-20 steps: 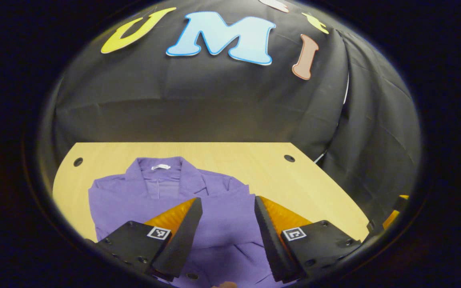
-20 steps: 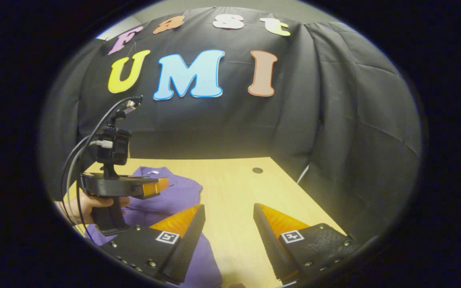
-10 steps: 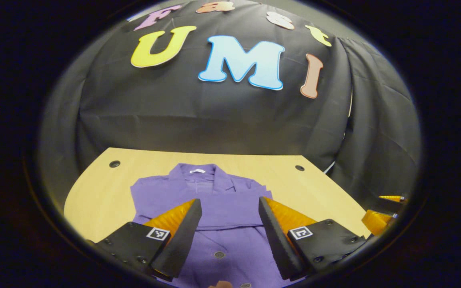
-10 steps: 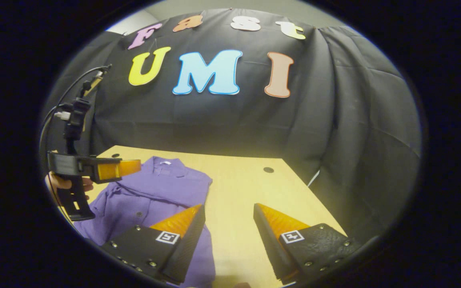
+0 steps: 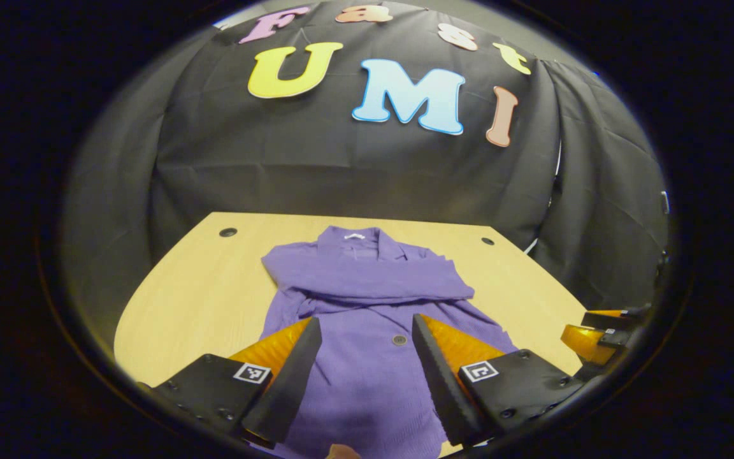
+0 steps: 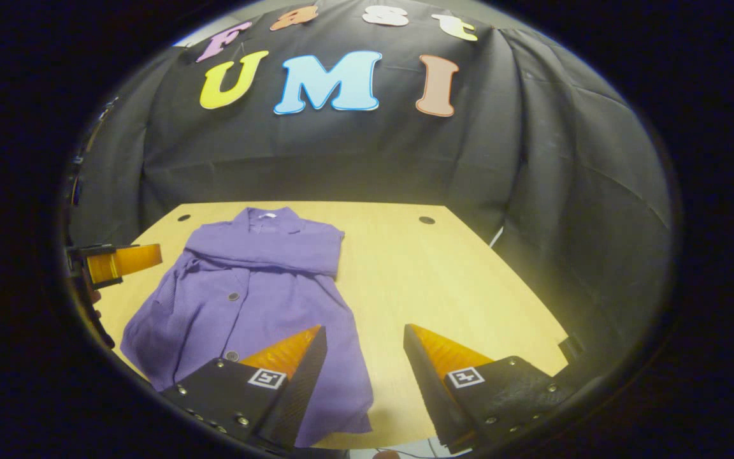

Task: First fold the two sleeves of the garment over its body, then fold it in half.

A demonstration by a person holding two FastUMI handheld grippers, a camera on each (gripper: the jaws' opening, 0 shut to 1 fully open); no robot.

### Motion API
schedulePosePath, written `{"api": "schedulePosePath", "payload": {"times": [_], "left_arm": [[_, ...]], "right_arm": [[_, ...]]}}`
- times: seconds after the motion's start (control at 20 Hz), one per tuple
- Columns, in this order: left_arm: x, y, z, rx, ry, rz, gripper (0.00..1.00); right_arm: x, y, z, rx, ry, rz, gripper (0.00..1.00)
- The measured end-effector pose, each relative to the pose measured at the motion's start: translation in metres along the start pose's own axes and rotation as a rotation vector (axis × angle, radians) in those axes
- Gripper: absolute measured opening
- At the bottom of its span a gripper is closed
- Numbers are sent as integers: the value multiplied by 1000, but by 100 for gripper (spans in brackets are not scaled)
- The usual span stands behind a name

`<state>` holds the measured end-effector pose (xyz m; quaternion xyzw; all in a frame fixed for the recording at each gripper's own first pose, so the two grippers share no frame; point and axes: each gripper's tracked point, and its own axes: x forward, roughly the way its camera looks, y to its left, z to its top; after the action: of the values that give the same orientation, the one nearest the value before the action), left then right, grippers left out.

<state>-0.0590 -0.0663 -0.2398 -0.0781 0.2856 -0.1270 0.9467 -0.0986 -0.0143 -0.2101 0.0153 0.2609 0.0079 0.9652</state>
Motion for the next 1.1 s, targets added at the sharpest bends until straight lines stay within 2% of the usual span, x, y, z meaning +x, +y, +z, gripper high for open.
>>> {"api": "schedulePosePath", "payload": {"times": [0.15,0.2,0.25,0.55,0.9,1.1], "left_arm": [[-21,24,-26,-1,24,25,92],[-29,32,-33,-5,27,31,95],[-35,40,-40,-9,39,36,92],[-63,89,-90,-26,110,69,93],[-83,139,-143,-55,182,101,94],[-89,142,-167,-75,221,82,92]], "right_arm": [[-3,1,-23,47,43,-2,77],[-3,2,-31,60,57,-4,77],[-3,3,-41,67,73,-6,77],[-4,4,-93,69,173,-15,77],[7,14,-116,128,228,3,77],[16,17,-124,134,256,-12,77]]}}
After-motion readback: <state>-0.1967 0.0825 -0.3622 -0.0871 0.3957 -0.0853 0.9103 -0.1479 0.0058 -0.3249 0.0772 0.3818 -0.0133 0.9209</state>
